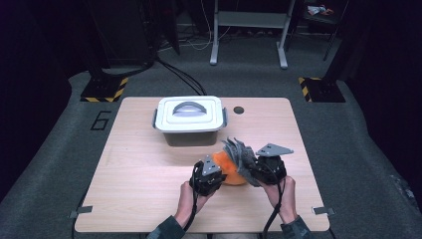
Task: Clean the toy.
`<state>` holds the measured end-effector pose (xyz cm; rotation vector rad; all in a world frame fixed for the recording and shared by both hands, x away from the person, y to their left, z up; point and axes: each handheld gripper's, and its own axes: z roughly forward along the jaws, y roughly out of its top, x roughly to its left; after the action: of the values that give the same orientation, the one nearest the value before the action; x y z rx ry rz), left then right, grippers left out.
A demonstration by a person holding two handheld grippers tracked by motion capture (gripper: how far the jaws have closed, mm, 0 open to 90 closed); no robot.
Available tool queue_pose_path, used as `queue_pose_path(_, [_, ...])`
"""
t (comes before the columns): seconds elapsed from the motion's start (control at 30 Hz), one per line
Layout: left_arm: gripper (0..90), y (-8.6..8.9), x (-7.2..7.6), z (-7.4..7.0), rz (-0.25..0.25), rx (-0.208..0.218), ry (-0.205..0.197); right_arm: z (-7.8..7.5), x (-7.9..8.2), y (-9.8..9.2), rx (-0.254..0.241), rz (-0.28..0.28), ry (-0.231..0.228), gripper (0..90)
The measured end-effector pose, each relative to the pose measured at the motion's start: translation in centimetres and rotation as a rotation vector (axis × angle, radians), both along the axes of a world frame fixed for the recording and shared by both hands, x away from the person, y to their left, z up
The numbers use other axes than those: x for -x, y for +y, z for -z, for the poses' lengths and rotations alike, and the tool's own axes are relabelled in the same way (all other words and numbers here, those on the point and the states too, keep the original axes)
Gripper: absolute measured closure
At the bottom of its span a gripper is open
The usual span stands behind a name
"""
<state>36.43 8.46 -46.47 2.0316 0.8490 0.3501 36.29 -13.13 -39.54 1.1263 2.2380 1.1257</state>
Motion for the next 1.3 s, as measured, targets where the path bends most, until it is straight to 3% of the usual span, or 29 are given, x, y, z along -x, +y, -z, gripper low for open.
queue_pose_path(0.17, [81.7, 0.2, -0.2, 0.0, 0.007, -0.006, -0.002, 0.3, -0.3, 2.7, 0.058, -0.059, -0.001, 75.9])
queue_pose_path(0.33, [81.7, 0.5, -0.4, 0.4, 0.006, -0.002, 0.004, 1.0, -0.7, 3.2, 0.082, -0.046, 0.003, 76.0])
queue_pose_path(0.47, [81.7, 0.7, -0.5, 0.6, 0.006, 0.002, 0.004, 1.3, -0.9, 2.7, 0.098, -0.033, 0.0, 76.1])
queue_pose_path(0.83, [81.6, 1.4, -0.8, 1.1, 0.002, 0.009, 0.016, 2.8, -2.2, -0.3, 0.108, 0.084, 0.033, 76.2])
queue_pose_path(0.93, [81.5, 1.4, -0.8, 1.3, -0.001, 0.018, 0.02, 3.9, -2.8, -1.4, 0.103, 0.119, 0.069, 76.2])
queue_pose_path(1.17, [81.4, 1.4, -0.8, 1.2, -0.002, 0.016, 0.013, 5.2, -3.7, -2.7, 0.102, 0.164, 0.101, 76.2])
queue_pose_path(1.3, [81.4, 1.4, -0.8, 1.2, -0.004, 0.018, 0.01, 6.7, -4.3, -3.8, 0.096, 0.189, 0.158, 76.2])
